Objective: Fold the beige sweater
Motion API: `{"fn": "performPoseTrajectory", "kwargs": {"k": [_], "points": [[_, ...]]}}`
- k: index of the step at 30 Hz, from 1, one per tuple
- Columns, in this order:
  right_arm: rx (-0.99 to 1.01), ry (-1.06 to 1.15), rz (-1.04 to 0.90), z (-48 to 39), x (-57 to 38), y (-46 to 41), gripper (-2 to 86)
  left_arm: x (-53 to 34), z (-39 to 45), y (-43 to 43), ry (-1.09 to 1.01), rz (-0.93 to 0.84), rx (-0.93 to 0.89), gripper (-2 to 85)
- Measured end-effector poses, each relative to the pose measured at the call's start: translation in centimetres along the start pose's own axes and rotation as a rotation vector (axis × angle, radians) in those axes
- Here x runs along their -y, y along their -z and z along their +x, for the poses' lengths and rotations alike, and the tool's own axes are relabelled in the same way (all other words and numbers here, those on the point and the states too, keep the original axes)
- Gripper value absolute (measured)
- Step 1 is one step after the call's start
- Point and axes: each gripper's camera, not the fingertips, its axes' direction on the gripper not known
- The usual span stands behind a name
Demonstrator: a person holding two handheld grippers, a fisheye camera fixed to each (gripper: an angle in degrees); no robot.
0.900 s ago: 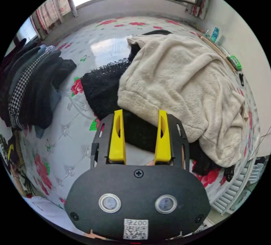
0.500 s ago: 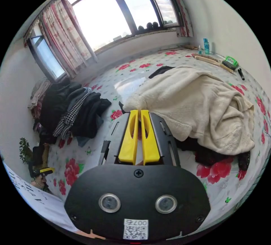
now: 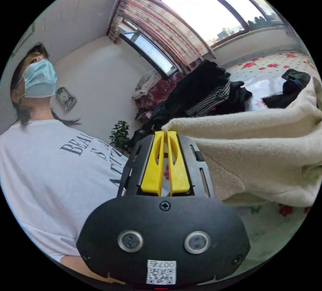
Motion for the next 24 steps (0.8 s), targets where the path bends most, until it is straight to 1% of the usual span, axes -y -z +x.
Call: {"fn": "performPoseTrajectory", "kwargs": {"k": [1,4,8,10,12,14,17,18,20,22,23,24], "points": [[0.117,0.017,-0.055,-2.4,-0.9,-2.9,-0.2,-0.7,0.7,0.2,-0.028,0.005,-0.022,13.0],[0.269,0.116,-0.184,-8.4,-1.8,-8.6,-0.2,-2.2,1.9,0.8,-0.074,0.0,-0.039,14.9],[0.239,0.273,-0.275,-15.2,-1.1,-10.9,-0.2,-3.6,1.8,2.4,-0.096,0.023,0.025,15.1],[0.16,0.375,-0.291,-19.1,-0.7,-10.9,-0.2,-4.0,0.9,4.4,-0.094,0.1,0.005,14.5],[0.073,0.434,-0.289,-21.2,-0.5,-10.9,-0.1,-3.9,0.5,5.9,-0.093,0.135,-0.012,13.9],[-0.012,0.424,-0.252,-21.8,-0.3,-10.3,-0.1,-4.0,0.1,7.2,-0.084,0.172,0.005,13.8],[-0.119,0.321,-0.14,-20.8,0.1,-8.0,0.0,-4.8,-0.9,9.0,-0.058,0.223,0.013,15.9],[-0.156,0.284,-0.091,-20.4,0.1,-6.9,0.0,-5.1,-1.5,9.3,-0.029,0.221,0.035,16.4],[-0.225,0.229,-0.023,-19.6,0.2,-5.1,0.2,-5.3,-2.5,9.5,-0.004,0.2,0.01,15.7],[-0.393,0.089,0.06,-16.7,0.4,-2.8,0.7,-5.4,-3.4,9.8,0.045,0.192,0.047,14.8],[-0.445,0.046,0.071,-15.5,0.3,-2.3,0.9,-5.3,-3.4,9.7,0.037,0.186,0.051,14.8],[-0.545,-0.056,0.074,-12.8,0.2,-1.7,1.5,-5.0,-3.3,9.5,0.02,0.172,0.057,14.7]]}}
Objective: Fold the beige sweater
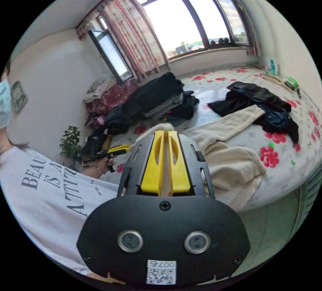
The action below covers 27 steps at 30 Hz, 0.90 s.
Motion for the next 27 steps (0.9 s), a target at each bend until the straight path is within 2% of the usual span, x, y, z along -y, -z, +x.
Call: {"fn": "performPoseTrajectory", "kwargs": {"k": [4,8,11,17,21,22,27], "points": [[-0.195,-0.211,-0.122,7.0,-1.2,-4.3,5.5,0.5,0.7,-2.0,-0.006,-0.111,0.024,14.2],[-0.183,-0.239,-0.148,8.2,-1.3,-7.7,9.3,0.1,0.9,-3.5,0.015,-0.191,0.044,14.0],[-0.197,-0.163,-0.215,7.3,-0.3,-11.9,11.4,0.1,0.8,-4.1,0.026,-0.239,0.049,14.0],[-0.179,0.172,-0.43,1.2,0.3,-23.0,12.7,2.3,0.0,-4.4,0.021,-0.293,0.088,13.9],[-0.231,0.334,-0.641,-2.4,-2.5,-31.7,9.2,8.3,-1.3,-5.5,0.041,-0.273,0.009,13.9],[-0.308,0.344,-0.675,-2.6,-3.4,-33.2,7.8,10.5,-1.6,-6.5,0.057,-0.295,-0.031,13.9],[-0.291,0.277,-0.57,-4.2,-2.6,-30.3,3.9,17.7,-1.8,-13.1,0.064,-0.472,-0.079,13.3]]}}
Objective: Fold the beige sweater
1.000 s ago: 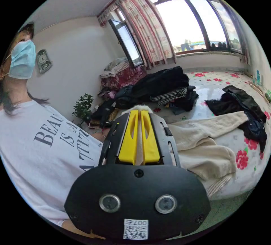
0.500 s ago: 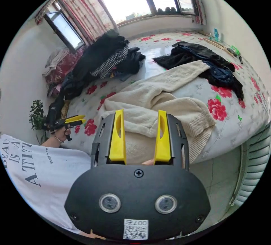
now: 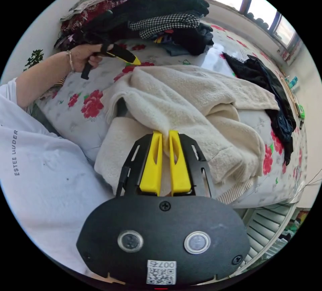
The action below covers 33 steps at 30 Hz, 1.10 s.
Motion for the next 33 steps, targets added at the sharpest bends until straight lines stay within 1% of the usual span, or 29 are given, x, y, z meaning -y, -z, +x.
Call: {"fn": "performPoseTrajectory", "kwargs": {"k": [2,3,4,6,7,8,9,10,11,13,14,16,17,19,20,21,22,23,25,29,31,32,33], "points": [[0.007,-0.017,0.049,-0.4,-0.7,2.3,3.1,2.3,-0.1,-2.3,0.015,-0.096,-0.014,12.5],[-0.008,-0.026,0.072,-1.0,-1.1,3.8,2.7,3.2,0.0,-4.2,0.022,-0.189,-0.006,10.7],[-0.026,-0.032,0.088,-1.8,-1.6,5.0,2.4,3.2,0.7,-3.9,0.0,-0.184,0.102,7.9],[-0.057,-0.054,0.107,-2.8,-2.4,6.5,2.1,2.8,2.1,-3.8,-0.088,-0.172,0.151,5.8],[-0.071,-0.076,0.11,-3.4,-3.0,7.2,1.9,2.0,2.7,-3.2,-0.161,-0.161,0.136,5.3],[-0.079,-0.092,0.11,-3.7,-3.3,7.5,1.8,1.5,2.7,-2.9,-0.166,-0.159,0.112,5.1],[-0.101,-0.13,0.111,-4.0,-3.9,8.3,1.7,0.1,2.1,-1.7,-0.143,-0.129,0.036,5.0],[-0.11,-0.164,0.115,-4.1,-4.6,9.2,1.7,-1.9,0.7,0.1,-0.085,-0.056,-0.093,4.8],[-0.115,-0.18,0.121,-4.1,-5.0,9.9,1.7,-3.1,-0.1,1.2,-0.049,-0.009,-0.178,4.8],[-0.137,-0.24,0.192,-4.0,-6.6,13.7,1.7,-8.9,-3.2,5.9,0.076,0.192,-0.527,4.4],[-0.139,-0.249,0.22,-4.0,-7.0,14.8,1.7,-10.5,-3.5,7.0,0.086,0.235,-0.586,4.4],[-0.146,-0.254,0.344,-4.2,-8.4,19.6,1.7,-16.7,-2.6,12.2,0.021,0.415,-0.728,4.3],[-0.153,-0.246,0.375,-4.3,-8.6,20.9,1.8,-18.1,-2.2,13.6,0.0,0.465,-0.755,4.2],[-0.147,-0.182,0.501,-5.1,-9.0,26.1,1.8,-22.6,-0.3,18.8,-0.07,0.649,-0.875,4.2],[-0.141,-0.162,0.534,-5.3,-9.1,27.3,1.7,-23.6,0.2,20.2,-0.092,0.694,-0.887,4.2],[-0.126,-0.12,0.593,-5.8,-9.2,29.9,1.7,-25.4,1.6,23.2,-0.147,0.778,-0.88,4.2],[-0.111,-0.073,0.648,-6.4,-9.3,32.3,1.7,-27.2,3.3,26.4,-0.209,0.855,-0.837,4.3],[-0.109,-0.052,0.678,-6.8,-9.5,33.6,1.7,-28.1,4.3,27.9,-0.24,0.891,-0.806,4.3],[-0.096,0.018,0.813,-8.3,-11.2,38.6,1.6,-31.8,8.5,33.2,-0.345,1.02,-0.691,4.4],[-0.049,0.103,0.998,-9.9,-15.9,45.7,1.6,-37.6,14.1,38.6,-0.402,1.205,-0.546,4.4],[-0.052,0.198,1.133,-11.1,-19.6,50.3,1.5,-41.2,17.9,41.3,-0.403,1.329,-0.415,4.3],[-0.062,0.232,1.171,-11.5,-20.5,51.4,1.5,-42.0,19.0,41.9,-0.4,1.358,-0.372,4.3],[-0.099,0.292,1.239,-12.4,-22.1,53.6,1.4,-43.3,21.3,43.1,-0.403,1.407,-0.273,4.3]]}}
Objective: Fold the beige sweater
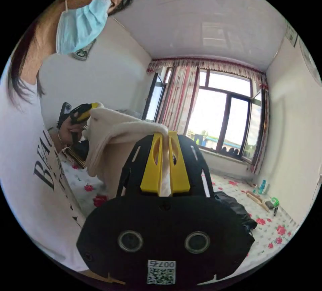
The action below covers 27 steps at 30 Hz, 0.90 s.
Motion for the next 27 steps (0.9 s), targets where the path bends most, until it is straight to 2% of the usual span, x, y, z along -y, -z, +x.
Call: {"fn": "performPoseTrajectory", "kwargs": {"k": [6,11,14,16,17,19,21,23,27], "points": [[-0.089,0.191,0.189,-0.8,6.5,4.4,1.6,4.0,10.1,-2.1,-0.422,0.07,0.256,4.6],[-0.088,0.194,0.16,2.6,8.9,-1.1,2.3,6.6,7.1,-8.0,-0.432,-0.026,0.35,4.8],[-0.086,0.171,0.002,5.9,9.2,-10.6,3.6,6.7,-1.3,-14.6,-0.312,-0.192,0.413,5.8],[-0.062,0.068,-0.246,9.9,5.9,-22.4,5.1,4.1,-12.0,-20.3,-0.118,-0.413,0.486,7.6],[-0.043,0.013,-0.323,11.3,4.4,-25.6,5.1,2.8,-14.9,-21.3,-0.037,-0.471,0.521,8.2],[0.091,-0.183,-0.67,15.8,-5.0,-35.5,5.3,-3.6,-23.8,-22.0,0.283,-0.645,0.674,9.8],[0.122,-0.3,-0.771,17.6,-13.1,-37.4,5.6,-8.3,-25.9,-20.0,0.375,-0.657,0.738,9.8],[0.097,-0.355,-0.826,17.9,-20.9,-36.8,6.0,-12.6,-25.6,-17.9,0.355,-0.693,0.781,9.6],[0.098,-0.458,-1.095,16.8,-38.4,-34.5,7.5,-23.8,-23.8,-13.0,0.423,-0.912,0.908,9.2]]}}
